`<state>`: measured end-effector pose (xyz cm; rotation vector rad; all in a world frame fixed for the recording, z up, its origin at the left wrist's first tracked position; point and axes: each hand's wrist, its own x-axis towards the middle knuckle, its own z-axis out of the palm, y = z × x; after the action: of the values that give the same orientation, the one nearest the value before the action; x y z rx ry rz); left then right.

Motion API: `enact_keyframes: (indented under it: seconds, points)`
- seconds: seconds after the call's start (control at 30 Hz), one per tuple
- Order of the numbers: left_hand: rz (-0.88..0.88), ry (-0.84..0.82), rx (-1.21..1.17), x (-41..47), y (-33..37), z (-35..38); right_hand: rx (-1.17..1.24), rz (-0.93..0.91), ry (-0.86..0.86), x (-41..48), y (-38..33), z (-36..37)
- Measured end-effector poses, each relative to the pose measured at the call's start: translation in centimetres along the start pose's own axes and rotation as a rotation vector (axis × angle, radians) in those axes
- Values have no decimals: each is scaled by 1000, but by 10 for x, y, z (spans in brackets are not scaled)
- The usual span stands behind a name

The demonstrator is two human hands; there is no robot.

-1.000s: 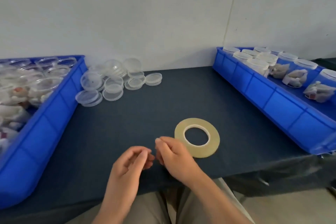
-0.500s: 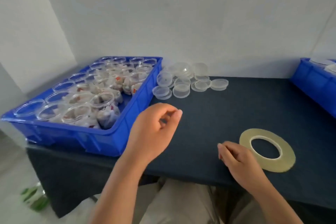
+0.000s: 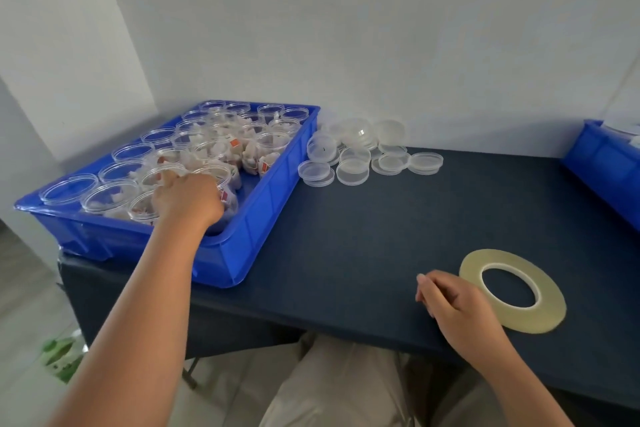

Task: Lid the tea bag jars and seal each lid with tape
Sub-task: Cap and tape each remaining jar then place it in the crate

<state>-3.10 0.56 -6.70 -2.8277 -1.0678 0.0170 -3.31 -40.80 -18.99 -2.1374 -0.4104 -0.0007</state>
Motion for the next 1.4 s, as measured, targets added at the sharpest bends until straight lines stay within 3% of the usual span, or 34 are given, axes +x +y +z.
enact_keyframes:
  seconds: [0.13,0.27,0.37,0.43,0.53,0.73,0.83,0.93,1.0,1.1,1.2,1.27,1.4]
  points:
    - [45,93,-112,0,-3,-6,9,3,-12,1,1,0]
    - [193,466,-276,-20,-4,-19,39,-9,-7,2,3,0]
    - [422,674,-414,-27,-1,-40,52,-3,-14,3,4,0]
    - [584,723,-483,-32,6,-54,63,-2,-8,3,4,0]
    - [829,664,-650,-53,32,-65,82,7,30,3,4,-1]
    - [1163,225,-569,-108,114,-9,154,-6,37,1,4,-1]
    - [1273,224,-566,-129,146,27,166,-83,48,2,1,0]
    - [1265,227,-818,-135,161,43,165,-88,146,2,-3,0]
    - [1192,16,-1178,-133,166,48,174,-79,195,3,-3,1]
    - [864,-167,-1551,-111,179,55,118,-84,237,5,-2,4]
    - [556,-163,-1304,-62,198,63,87,-52,233,5,0,6]
    - [528,-76,-1067,-27,214,70,72,-31,219,6,0,6]
    - [567,249,-825,21,244,83,66,-26,210,6,-1,5]
